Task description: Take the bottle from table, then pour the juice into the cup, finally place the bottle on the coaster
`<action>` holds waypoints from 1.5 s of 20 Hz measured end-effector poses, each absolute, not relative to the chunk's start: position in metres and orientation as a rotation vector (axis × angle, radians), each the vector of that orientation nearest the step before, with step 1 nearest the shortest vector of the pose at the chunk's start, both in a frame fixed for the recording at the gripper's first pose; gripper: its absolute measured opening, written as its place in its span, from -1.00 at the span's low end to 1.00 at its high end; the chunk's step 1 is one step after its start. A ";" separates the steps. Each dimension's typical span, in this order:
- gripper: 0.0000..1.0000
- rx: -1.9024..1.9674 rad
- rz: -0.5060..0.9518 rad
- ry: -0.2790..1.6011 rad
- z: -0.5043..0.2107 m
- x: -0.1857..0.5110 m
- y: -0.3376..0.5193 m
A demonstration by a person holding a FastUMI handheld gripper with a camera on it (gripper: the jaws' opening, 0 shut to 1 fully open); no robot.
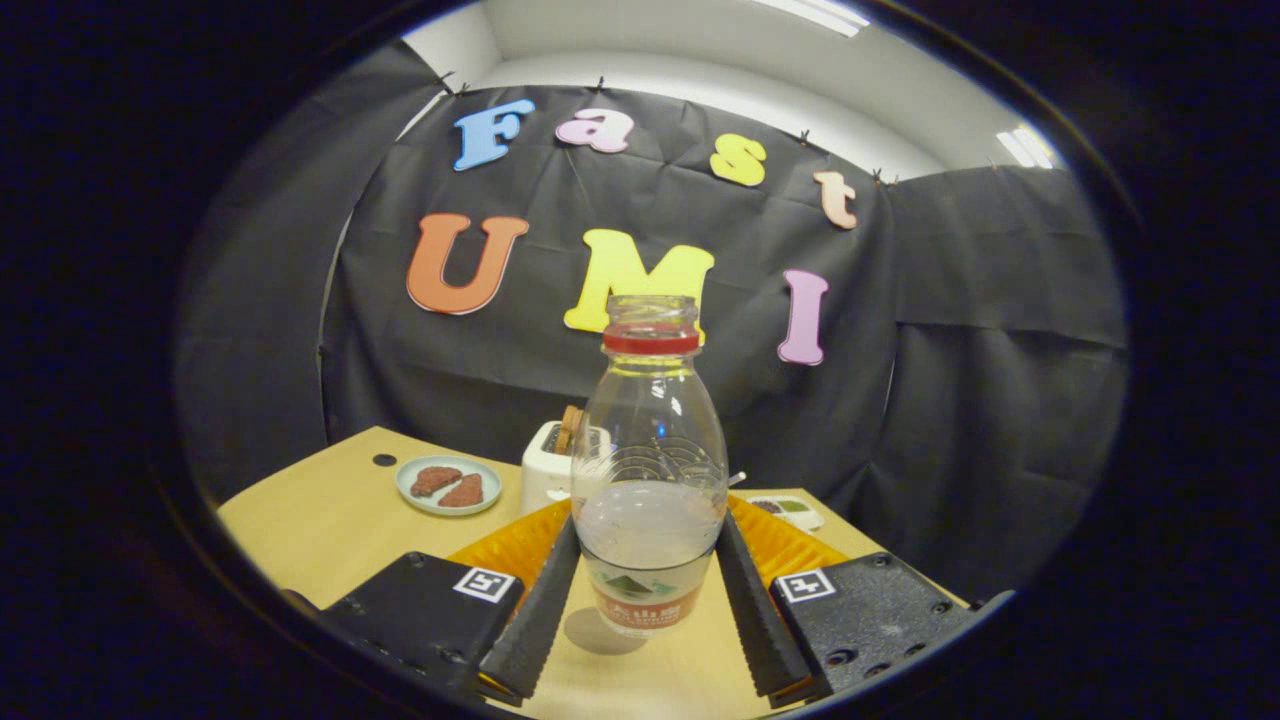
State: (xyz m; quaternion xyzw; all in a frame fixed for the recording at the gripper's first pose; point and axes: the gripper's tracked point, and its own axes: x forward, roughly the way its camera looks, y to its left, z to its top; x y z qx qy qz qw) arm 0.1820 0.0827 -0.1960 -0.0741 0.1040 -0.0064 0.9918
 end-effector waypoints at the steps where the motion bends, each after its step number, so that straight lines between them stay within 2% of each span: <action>1: 0.61 -0.139 -0.016 0.213 -0.201 0.190 0.080; 14: 0.61 -0.068 -0.041 0.303 -0.291 0.253 0.063; 22: 0.61 -0.065 -0.037 0.372 -0.344 0.251 0.062; 30: 0.62 -0.082 0.003 0.344 -0.347 0.239 0.071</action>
